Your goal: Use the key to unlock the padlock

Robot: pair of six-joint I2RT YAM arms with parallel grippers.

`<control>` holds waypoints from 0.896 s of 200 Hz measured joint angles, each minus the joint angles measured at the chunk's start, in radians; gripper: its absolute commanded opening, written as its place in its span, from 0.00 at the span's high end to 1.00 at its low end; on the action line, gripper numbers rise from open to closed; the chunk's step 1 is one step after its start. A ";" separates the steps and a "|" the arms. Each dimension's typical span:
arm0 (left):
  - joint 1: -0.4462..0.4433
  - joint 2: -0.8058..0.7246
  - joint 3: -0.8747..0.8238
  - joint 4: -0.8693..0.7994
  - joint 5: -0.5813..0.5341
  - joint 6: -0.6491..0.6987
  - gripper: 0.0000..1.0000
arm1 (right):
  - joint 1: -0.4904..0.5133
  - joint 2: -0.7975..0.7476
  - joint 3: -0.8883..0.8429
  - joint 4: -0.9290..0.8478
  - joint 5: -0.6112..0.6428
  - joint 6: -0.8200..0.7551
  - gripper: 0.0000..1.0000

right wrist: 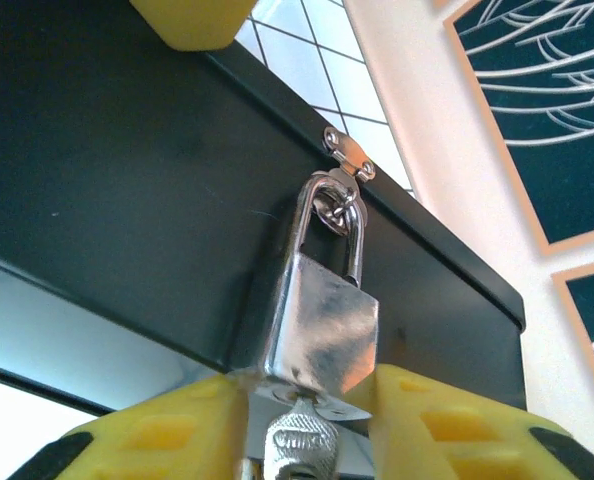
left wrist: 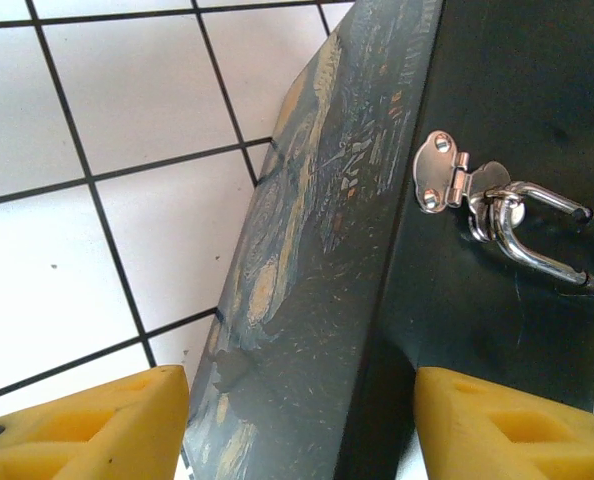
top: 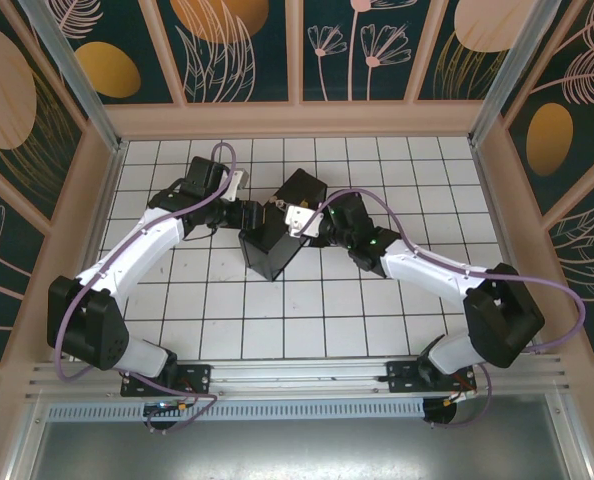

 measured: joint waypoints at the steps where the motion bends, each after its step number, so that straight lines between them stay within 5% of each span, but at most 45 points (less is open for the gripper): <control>1: 0.000 0.000 0.000 0.000 0.000 0.000 0.39 | 0.000 0.000 0.000 0.000 0.000 0.000 0.66; 133: 0.000 0.000 0.000 0.000 0.000 0.000 0.39 | -0.018 -0.008 0.007 -0.020 -0.045 0.062 0.68; 179: 0.000 0.000 -0.002 0.002 -0.001 0.000 0.39 | -0.019 -0.025 0.019 -0.034 -0.062 0.114 0.52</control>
